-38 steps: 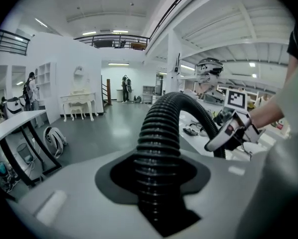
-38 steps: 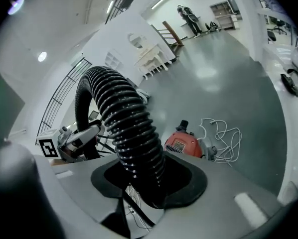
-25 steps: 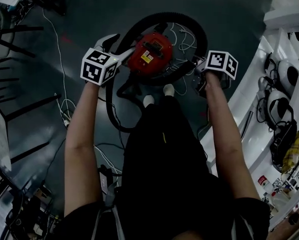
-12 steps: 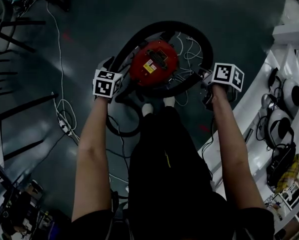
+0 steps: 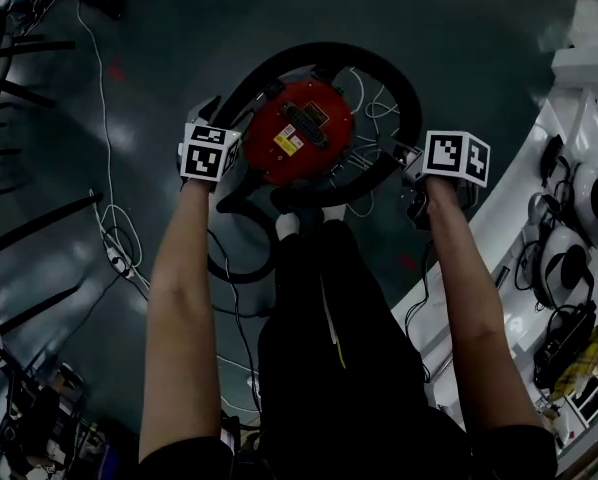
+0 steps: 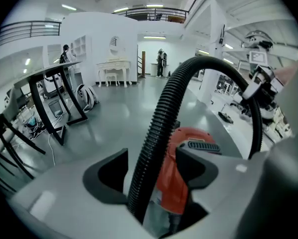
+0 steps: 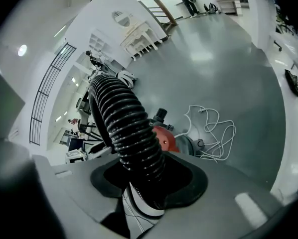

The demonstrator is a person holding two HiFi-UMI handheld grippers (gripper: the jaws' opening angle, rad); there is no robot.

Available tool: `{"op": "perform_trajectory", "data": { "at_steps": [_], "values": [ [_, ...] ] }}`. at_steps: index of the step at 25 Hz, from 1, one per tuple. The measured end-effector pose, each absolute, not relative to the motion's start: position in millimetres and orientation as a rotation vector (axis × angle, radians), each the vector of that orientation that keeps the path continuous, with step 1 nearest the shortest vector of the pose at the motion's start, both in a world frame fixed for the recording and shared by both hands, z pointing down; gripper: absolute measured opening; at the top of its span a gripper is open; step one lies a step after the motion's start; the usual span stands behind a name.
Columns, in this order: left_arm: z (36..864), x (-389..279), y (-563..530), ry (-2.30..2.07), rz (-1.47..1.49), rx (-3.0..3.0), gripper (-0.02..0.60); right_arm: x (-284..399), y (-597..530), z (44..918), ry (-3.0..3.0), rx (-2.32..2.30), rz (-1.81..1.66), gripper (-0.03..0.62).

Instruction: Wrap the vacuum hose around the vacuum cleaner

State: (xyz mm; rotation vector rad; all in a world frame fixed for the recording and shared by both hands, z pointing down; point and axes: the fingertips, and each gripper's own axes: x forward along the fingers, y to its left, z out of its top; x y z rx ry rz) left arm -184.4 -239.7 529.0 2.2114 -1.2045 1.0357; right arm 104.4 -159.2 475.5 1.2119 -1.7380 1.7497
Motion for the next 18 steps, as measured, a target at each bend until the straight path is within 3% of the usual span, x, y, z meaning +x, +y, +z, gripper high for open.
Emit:
{"op": "perform_trajectory", "data": {
  "at_steps": [12, 18],
  "values": [
    [574.9, -122.2, -294.3, -0.988, 1.063, 2.312, 0.335, 108.9, -157.0, 531.2, -1.706, 1.129, 1.741, 0.176],
    [601.0, -91.0, -309.0, -0.908, 1.073, 2.335, 0.318, 109.7, -164.0, 554.9, -1.695, 1.111, 1.793, 0.175]
  ]
}}
